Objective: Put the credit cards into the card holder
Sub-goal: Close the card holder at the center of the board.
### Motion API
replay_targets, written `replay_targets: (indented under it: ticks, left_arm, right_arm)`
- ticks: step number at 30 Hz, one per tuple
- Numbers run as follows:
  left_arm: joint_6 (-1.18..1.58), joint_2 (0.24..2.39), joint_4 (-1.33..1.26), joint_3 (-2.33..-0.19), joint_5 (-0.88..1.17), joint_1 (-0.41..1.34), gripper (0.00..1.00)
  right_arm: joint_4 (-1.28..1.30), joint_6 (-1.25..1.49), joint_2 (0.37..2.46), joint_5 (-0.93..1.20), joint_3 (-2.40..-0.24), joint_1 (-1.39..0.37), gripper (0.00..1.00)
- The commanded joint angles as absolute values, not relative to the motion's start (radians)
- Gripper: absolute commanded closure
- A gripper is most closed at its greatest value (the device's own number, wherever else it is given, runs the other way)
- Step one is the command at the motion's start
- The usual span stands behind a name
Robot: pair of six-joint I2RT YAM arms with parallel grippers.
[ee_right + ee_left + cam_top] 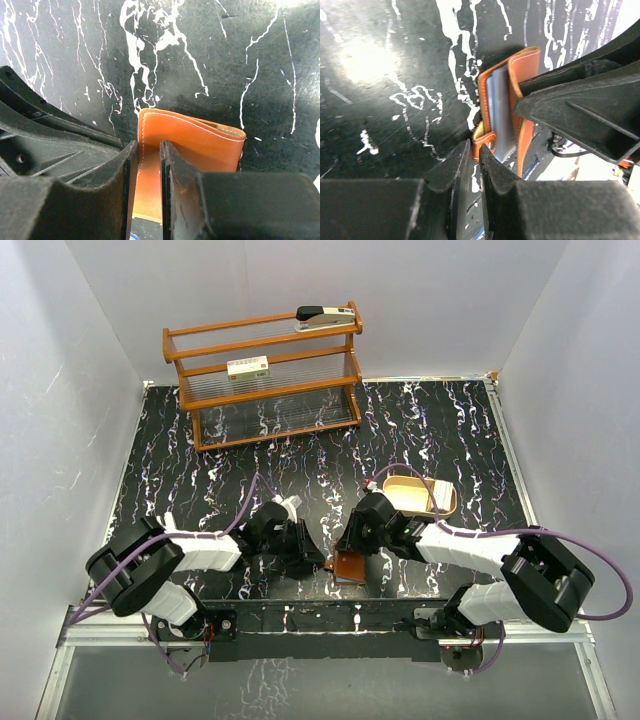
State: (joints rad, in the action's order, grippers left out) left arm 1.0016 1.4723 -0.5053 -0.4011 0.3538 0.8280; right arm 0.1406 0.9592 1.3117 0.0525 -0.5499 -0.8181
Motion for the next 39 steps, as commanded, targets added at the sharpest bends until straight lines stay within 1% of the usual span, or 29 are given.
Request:
replay_targets:
  ticks: [1, 3, 5, 9, 16, 23, 34, 39]
  left_arm:
    - [0.94, 1.402, -0.331, -0.427, 0.275, 0.823, 0.87]
    - [0.954, 1.376, -0.331, -0.401, 0.267, 0.823, 0.85]
    - [0.941, 1.373, -0.333, -0.399, 0.267, 0.824, 0.8]
    - [0.855, 1.386, -0.252, -0.477, 0.286, 0.824, 0.71]
    - [0.764, 1.423, -0.19, -0.524, 0.316, 0.833, 0.61]
    - [0.731, 1.419, -0.186, -0.514, 0.285, 0.863, 0.59]
    - [0.683, 1.453, -0.129, -0.544, 0.159, 0.935, 0.57]
    - [0.666, 1.467, -0.161, -0.546, 0.121, 0.987, 0.56]
  right_arm:
    - [0.167, 0.928, 1.36, -0.001, -0.516, -0.818, 0.8]
    - [0.164, 0.929, 1.359, 0.001, -0.51, -0.818, 0.81]
    - [0.159, 0.933, 1.35, 0.003, -0.505, -0.818, 0.81]
    - [0.157, 0.938, 1.333, -0.001, -0.502, -0.818, 0.81]
    - [0.166, 0.934, 1.328, -0.013, -0.507, -0.818, 0.81]
    - [0.147, 0.933, 1.342, -0.003, -0.509, -0.817, 0.81]
    - [0.146, 0.934, 1.321, -0.004, -0.499, -0.817, 0.8]
    - [0.13, 0.939, 1.317, -0.003, -0.486, -0.817, 0.8]
